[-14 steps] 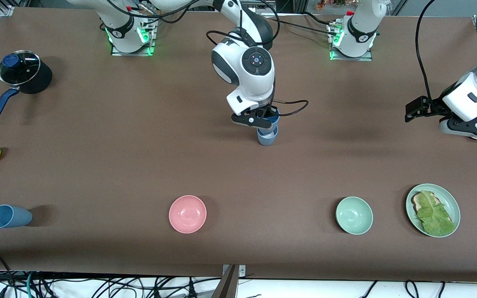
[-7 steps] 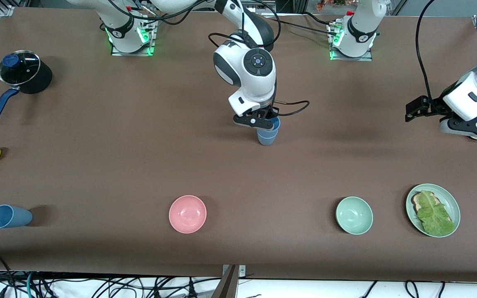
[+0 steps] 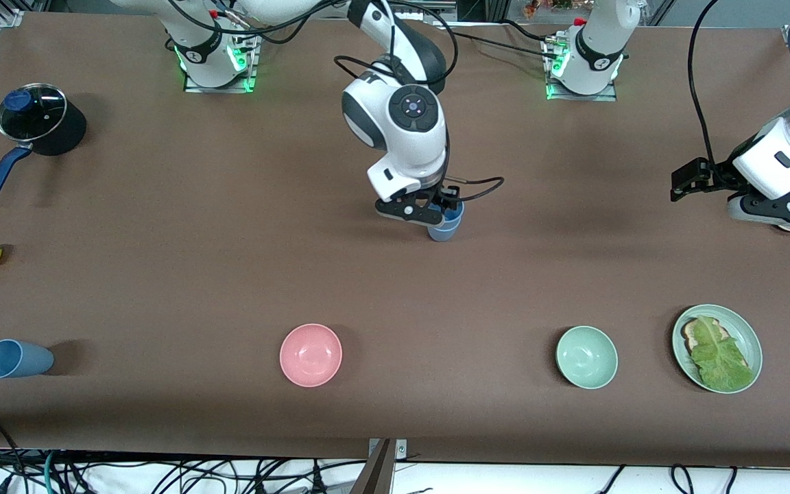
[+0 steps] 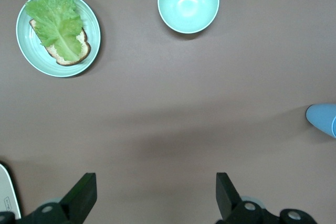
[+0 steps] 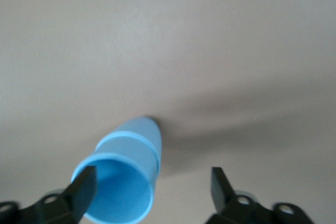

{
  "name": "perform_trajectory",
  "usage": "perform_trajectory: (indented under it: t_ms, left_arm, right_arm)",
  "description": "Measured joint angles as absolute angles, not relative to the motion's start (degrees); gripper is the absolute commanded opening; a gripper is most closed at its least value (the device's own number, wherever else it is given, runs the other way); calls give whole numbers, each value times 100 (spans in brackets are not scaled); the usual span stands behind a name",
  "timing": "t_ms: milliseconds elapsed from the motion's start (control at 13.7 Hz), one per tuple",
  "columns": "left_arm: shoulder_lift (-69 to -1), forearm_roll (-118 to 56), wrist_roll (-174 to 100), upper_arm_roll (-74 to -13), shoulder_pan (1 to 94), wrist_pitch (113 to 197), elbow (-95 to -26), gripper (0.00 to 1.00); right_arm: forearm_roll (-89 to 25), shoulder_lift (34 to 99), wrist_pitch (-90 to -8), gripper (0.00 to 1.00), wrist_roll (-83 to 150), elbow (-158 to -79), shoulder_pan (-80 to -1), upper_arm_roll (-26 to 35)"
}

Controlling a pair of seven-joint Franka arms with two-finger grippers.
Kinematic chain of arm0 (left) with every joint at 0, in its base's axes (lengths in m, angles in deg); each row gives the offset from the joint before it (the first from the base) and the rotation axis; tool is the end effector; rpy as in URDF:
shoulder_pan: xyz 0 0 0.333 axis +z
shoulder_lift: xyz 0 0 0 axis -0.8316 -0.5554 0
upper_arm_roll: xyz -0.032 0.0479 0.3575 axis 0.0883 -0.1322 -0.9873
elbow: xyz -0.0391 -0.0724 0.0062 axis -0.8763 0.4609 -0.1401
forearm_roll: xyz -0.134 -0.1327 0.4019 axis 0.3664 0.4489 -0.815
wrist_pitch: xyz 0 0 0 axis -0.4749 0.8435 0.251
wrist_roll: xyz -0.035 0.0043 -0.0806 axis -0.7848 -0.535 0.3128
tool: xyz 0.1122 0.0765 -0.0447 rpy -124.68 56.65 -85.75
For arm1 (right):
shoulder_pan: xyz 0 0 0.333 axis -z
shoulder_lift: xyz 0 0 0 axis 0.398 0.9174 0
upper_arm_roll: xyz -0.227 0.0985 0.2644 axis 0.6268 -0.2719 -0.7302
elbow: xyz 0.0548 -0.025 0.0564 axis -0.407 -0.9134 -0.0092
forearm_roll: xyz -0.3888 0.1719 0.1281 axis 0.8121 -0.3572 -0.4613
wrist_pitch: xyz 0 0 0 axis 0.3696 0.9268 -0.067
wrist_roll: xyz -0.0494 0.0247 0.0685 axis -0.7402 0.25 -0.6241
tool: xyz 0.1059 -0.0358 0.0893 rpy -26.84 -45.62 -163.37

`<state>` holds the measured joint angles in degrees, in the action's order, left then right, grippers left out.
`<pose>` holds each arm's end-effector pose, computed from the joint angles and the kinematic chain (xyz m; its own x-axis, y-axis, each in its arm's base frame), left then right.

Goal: Stack blue cups with both arms

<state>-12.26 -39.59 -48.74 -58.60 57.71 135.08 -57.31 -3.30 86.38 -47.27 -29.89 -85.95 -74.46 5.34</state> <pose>0.6264 -0.0185 0.5533 0.9919 -0.1172 -0.0480 -0.1169 -0.9931 0.0085 0.5705 0.6224 0.3352 0.9661 -0.2576 -0.0177 -0.2582 -0.9619 -0.0903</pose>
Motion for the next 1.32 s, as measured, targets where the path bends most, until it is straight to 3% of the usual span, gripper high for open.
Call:
perform_trajectory:
  t_ms: [804,1315]
  left_arm:
    - [-1221,-3959,-4874,-5875,5776,13488,-5731,100]
    - [-1214,-3959,-4874,-5890,5780,13418,-5732,100]
  right_arm:
    - [-335,7337,-2213,100,1020,-8624,-5629,1217]
    - [-268,5632,-1956,100,2614,-9870,-4541,1512]
